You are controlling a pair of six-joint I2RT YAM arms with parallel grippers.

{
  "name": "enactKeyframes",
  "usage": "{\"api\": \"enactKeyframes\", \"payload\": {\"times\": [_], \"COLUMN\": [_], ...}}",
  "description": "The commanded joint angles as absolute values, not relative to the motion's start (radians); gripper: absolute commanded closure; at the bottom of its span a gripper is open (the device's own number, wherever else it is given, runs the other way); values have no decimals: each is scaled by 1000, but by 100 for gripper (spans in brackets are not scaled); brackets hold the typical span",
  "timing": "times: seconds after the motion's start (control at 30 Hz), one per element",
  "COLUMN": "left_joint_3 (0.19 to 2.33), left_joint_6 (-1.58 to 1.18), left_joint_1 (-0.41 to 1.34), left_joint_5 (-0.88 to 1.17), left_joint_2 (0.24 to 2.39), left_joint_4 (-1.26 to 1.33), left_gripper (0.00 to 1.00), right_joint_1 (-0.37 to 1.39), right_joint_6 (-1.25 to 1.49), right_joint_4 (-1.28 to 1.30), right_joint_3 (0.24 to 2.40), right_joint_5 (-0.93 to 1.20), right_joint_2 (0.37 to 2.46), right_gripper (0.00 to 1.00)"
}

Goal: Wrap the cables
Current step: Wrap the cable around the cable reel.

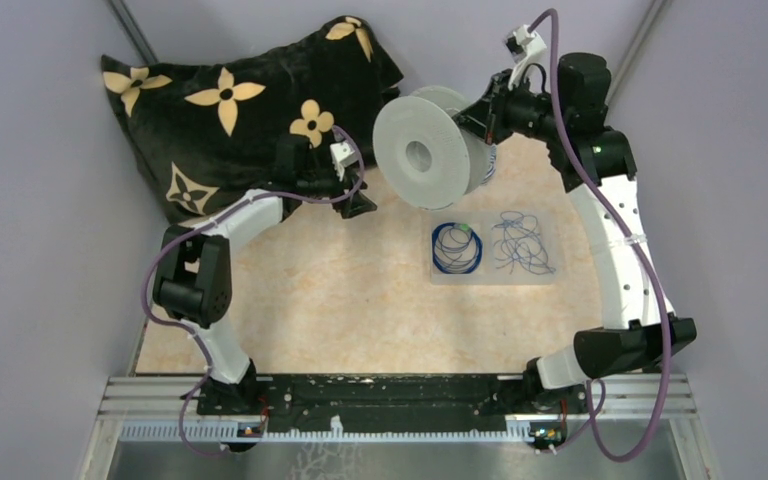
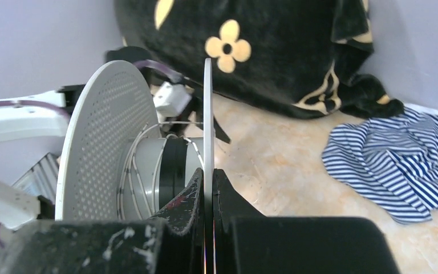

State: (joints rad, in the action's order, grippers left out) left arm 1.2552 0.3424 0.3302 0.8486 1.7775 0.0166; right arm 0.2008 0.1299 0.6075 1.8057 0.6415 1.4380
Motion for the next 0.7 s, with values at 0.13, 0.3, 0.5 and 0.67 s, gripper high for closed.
{"api": "enactKeyframes", "payload": {"times": [0.13, 0.3, 0.5, 0.67], "left_joint_3": [1278, 1274, 1258, 1251], "left_joint_6": [444, 498, 542, 517], "left_joint_1": [321, 320, 322, 328], "left_joint_5": [990, 1058, 1196, 1249], "left_joint_2": [1820, 1829, 1855, 1873], "left_joint_4": [83, 71, 50, 71], "left_gripper": [23, 25, 28, 31], "right_joint_1": [204, 204, 204, 204], "right_joint_6": [187, 187, 184, 181], "right_joint_4": [574, 579, 587, 596], "right_joint_3": [1918, 1911, 1926, 1934], "right_joint_5": [794, 814, 802, 788], "right_joint_2": [1385, 1378, 1375, 1380], "right_gripper": [100, 100, 100, 100]}}
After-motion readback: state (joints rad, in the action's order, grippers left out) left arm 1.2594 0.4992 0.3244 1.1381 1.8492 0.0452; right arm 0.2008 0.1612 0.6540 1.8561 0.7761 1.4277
